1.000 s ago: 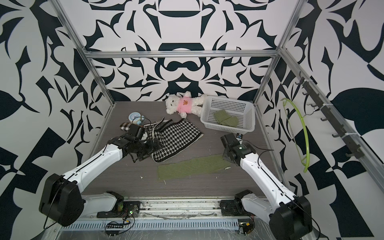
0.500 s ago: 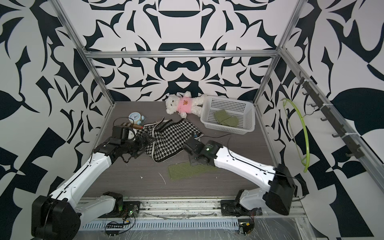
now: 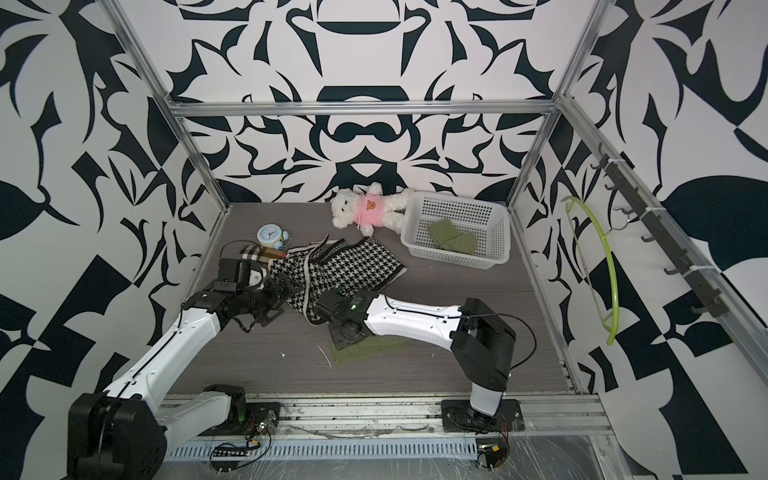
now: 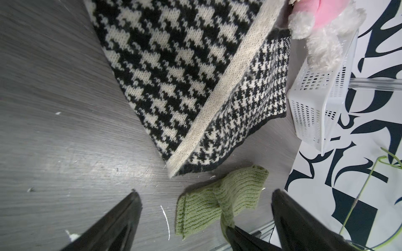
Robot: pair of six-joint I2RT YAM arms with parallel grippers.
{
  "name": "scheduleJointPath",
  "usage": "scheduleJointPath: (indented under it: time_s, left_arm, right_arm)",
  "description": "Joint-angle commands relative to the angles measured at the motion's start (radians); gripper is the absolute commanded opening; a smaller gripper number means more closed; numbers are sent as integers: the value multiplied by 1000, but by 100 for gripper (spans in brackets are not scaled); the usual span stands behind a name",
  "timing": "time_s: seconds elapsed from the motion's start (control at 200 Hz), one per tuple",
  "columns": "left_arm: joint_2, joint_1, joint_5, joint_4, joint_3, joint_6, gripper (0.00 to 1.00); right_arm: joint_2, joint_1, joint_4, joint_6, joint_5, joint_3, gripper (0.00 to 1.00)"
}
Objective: Roll up the scarf and place it into the basket
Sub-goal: Fold the scarf at the center of the board.
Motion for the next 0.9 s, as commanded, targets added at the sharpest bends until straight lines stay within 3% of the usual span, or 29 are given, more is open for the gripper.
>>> scheduleJointPath:
  time_s: [0.0,0.065,0.225,0.28,0.325,0.435,0.525,0.66,0.765,0.895]
  left_arm:
    - [31,4,40,-33,15,28,99]
    - [36,4,38,-15,2,18,99]
    - [41,0,38,20,-18,3,99]
    - [54,-14,56,23,-19,-1,99]
    - [69,-43,72,20,-17,-12,99]
    - [101,-188,42,18,-16,-74,99]
    - [163,-322,-6,18,2,-131,99]
    - [267,-448,-43,23,25,-192,99]
    - [299,-500,-83,27,28,-236,99]
    - [323,-531,-94,84,24,-284,89]
  right_arm:
    - [7,19,28,6,-81,53,0]
    - [1,35,38,3,-101,50,1]
    - [-69,50,50,9,-139,-12,39]
    - [-129,50,46,16,-98,-56,48]
    - [-190,51,39,24,-44,-96,62]
    - [-338,46,16,8,141,-191,81]
    - [-456,17,18,-5,254,-266,89]
    - [-608,-98,24,-53,237,-346,89]
    - [-737,-165,53,-109,236,-400,91]
    - [-835,-256,48,-146,210,-435,93]
